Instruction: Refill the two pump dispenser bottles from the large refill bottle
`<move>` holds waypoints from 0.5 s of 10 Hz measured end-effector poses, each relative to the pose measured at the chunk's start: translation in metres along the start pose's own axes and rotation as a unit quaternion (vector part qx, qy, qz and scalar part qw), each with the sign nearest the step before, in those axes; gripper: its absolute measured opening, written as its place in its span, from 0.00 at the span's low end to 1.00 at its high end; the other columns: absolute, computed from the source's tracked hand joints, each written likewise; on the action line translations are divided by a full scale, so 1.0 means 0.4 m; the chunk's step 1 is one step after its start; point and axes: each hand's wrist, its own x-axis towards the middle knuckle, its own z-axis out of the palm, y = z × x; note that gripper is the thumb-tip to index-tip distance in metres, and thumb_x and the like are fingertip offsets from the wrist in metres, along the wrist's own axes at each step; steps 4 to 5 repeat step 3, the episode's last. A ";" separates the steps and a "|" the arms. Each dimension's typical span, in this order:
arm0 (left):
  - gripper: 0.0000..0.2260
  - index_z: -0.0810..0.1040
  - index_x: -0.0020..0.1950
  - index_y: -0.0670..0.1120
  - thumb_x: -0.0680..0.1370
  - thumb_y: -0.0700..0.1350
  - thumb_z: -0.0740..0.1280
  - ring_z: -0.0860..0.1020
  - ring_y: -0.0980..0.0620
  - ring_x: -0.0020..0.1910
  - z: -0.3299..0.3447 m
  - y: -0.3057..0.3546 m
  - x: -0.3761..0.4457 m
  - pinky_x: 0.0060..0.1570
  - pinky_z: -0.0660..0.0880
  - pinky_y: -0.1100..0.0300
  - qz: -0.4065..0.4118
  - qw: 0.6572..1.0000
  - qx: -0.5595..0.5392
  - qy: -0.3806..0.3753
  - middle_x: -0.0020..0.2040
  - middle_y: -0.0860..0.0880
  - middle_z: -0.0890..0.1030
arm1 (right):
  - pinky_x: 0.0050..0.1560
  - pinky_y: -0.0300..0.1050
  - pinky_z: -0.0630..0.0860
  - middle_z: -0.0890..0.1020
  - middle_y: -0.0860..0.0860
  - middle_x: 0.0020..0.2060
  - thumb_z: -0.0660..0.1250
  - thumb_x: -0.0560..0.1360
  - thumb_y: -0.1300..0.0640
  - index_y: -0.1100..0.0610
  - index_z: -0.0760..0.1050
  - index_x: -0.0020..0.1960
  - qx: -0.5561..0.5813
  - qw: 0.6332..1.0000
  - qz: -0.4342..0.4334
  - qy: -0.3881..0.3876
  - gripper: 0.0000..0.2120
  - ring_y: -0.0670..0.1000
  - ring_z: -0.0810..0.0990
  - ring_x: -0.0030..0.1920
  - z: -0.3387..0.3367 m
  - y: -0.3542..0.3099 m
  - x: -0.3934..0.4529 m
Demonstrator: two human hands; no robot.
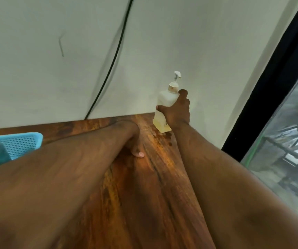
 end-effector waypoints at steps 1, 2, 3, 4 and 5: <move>0.32 0.69 0.74 0.44 0.77 0.63 0.65 0.69 0.43 0.72 -0.005 0.011 0.021 0.71 0.62 0.54 0.006 1.000 0.005 -0.006 0.74 0.45 0.70 | 0.48 0.53 0.75 0.71 0.54 0.57 0.76 0.64 0.48 0.51 0.58 0.65 -0.019 1.000 0.018 0.006 0.38 0.60 0.77 0.53 0.014 0.011 0.017; 0.31 0.70 0.73 0.41 0.76 0.58 0.68 0.69 0.42 0.72 0.003 0.004 0.019 0.72 0.64 0.53 -0.009 1.000 -0.001 -0.002 0.73 0.43 0.71 | 0.47 0.52 0.73 0.69 0.55 0.60 0.78 0.63 0.47 0.47 0.54 0.70 -0.042 0.999 0.023 -0.006 0.45 0.61 0.75 0.57 0.007 -0.007 0.013; 0.29 0.74 0.70 0.42 0.73 0.55 0.74 0.74 0.42 0.68 0.030 -0.003 -0.008 0.68 0.70 0.52 -0.018 0.998 -0.031 0.043 0.69 0.43 0.75 | 0.54 0.55 0.71 0.63 0.57 0.67 0.79 0.62 0.46 0.44 0.47 0.75 -0.016 0.997 0.064 0.036 0.53 0.62 0.67 0.64 -0.006 -0.011 -0.041; 0.29 0.74 0.70 0.42 0.73 0.55 0.74 0.74 0.42 0.68 0.030 -0.003 -0.008 0.68 0.70 0.52 -0.018 0.998 -0.031 0.043 0.69 0.43 0.75 | 0.54 0.55 0.71 0.63 0.57 0.67 0.79 0.62 0.46 0.44 0.47 0.75 -0.016 0.997 0.064 0.036 0.53 0.62 0.67 0.64 -0.006 -0.011 -0.041; 0.29 0.74 0.70 0.42 0.73 0.55 0.74 0.74 0.42 0.68 0.030 -0.003 -0.008 0.68 0.70 0.52 -0.018 0.998 -0.031 0.043 0.69 0.43 0.75 | 0.54 0.55 0.71 0.63 0.57 0.67 0.79 0.62 0.46 0.44 0.47 0.75 -0.016 0.997 0.064 0.036 0.53 0.62 0.67 0.64 -0.006 -0.011 -0.041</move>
